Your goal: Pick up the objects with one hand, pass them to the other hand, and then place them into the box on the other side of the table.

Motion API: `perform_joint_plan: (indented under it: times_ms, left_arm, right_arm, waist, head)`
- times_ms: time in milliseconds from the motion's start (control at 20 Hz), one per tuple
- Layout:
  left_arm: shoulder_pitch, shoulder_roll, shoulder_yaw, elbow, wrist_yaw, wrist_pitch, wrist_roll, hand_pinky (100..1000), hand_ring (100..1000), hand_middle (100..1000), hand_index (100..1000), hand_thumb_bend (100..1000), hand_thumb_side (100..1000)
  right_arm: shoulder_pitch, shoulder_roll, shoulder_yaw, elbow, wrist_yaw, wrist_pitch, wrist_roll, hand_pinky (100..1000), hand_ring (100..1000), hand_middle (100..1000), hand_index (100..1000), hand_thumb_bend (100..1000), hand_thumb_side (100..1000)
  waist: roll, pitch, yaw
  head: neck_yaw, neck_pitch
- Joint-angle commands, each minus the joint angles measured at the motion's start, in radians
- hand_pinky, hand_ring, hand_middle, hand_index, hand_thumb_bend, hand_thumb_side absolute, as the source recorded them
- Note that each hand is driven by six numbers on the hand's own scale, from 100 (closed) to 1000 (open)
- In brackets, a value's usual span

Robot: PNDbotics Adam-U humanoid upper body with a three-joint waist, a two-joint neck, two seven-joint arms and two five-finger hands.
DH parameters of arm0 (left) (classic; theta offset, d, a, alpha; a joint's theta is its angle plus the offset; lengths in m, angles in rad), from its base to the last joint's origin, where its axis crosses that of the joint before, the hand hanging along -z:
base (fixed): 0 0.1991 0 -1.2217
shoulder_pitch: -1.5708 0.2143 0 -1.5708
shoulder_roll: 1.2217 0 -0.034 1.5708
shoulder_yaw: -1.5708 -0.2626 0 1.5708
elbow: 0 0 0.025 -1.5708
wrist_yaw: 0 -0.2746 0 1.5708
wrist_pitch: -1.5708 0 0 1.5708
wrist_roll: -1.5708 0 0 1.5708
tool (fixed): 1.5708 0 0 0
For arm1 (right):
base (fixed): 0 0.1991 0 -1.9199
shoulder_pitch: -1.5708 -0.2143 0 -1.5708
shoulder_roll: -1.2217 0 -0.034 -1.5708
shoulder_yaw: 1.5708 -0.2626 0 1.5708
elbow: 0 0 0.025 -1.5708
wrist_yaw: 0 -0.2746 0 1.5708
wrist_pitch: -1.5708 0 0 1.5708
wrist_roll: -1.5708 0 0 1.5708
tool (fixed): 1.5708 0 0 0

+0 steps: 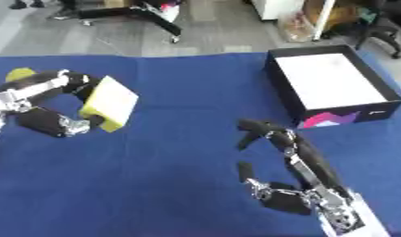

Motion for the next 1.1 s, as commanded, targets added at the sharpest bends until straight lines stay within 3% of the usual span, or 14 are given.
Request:
perform_joint_plan:
  times_ms: [50, 500, 700, 950, 1000, 1100]
  left_arm:
    - [-0.024, -0.012, -0.008, -0.012, 0.040, 0.007, 0.013, 733, 564, 499, 607, 265, 401]
    - [-0.046, -0.066, -0.066, -0.015, 0.167, 0.059, 0.031, 721, 570, 507, 615, 296, 411]
    - [-0.049, -0.090, -0.086, -0.015, 0.221, 0.087, 0.047, 718, 572, 510, 616, 302, 412]
    - [-0.050, -0.093, -0.093, -0.019, 0.242, 0.100, 0.056, 718, 572, 510, 616, 302, 412]
    - [-0.050, -0.094, -0.094, -0.021, 0.244, 0.100, 0.056, 714, 575, 514, 620, 303, 413]
    - [-0.046, -0.121, -0.105, -0.030, 0.261, 0.102, 0.060, 714, 575, 514, 620, 294, 414]
  right_arm:
    - [-0.031, -0.049, 0.015, -0.023, 0.037, -0.059, -0.018, 842, 841, 614, 960, 100, 100]
    - [-0.125, -0.104, 0.049, -0.023, 0.231, -0.152, -0.110, 918, 901, 768, 1000, 100, 100]
    - [-0.158, -0.103, 0.056, -0.023, 0.338, -0.152, -0.165, 946, 929, 824, 1000, 100, 100]
    - [-0.161, -0.101, 0.070, -0.023, 0.413, -0.139, -0.222, 946, 929, 824, 1000, 100, 100]
    - [-0.161, -0.100, 0.071, -0.023, 0.421, -0.137, -0.228, 982, 971, 903, 1000, 158, 100]
    - [-0.187, -0.095, 0.058, -0.023, 0.443, -0.125, -0.236, 983, 974, 907, 1000, 165, 100]
  waist:
    - [0.000, -0.014, 0.002]
    - [-0.002, -0.015, 0.008]
    - [-0.003, -0.015, 0.010]
    - [-0.003, -0.015, 0.011]
    - [-0.004, -0.015, 0.011]
    - [-0.006, -0.016, 0.011]
  head:
    - [-0.002, 0.004]
    - [-0.007, 0.009]
    - [-0.008, 0.011]
    - [-0.009, 0.010]
    - [-0.009, 0.011]
    - [-0.007, 0.012]
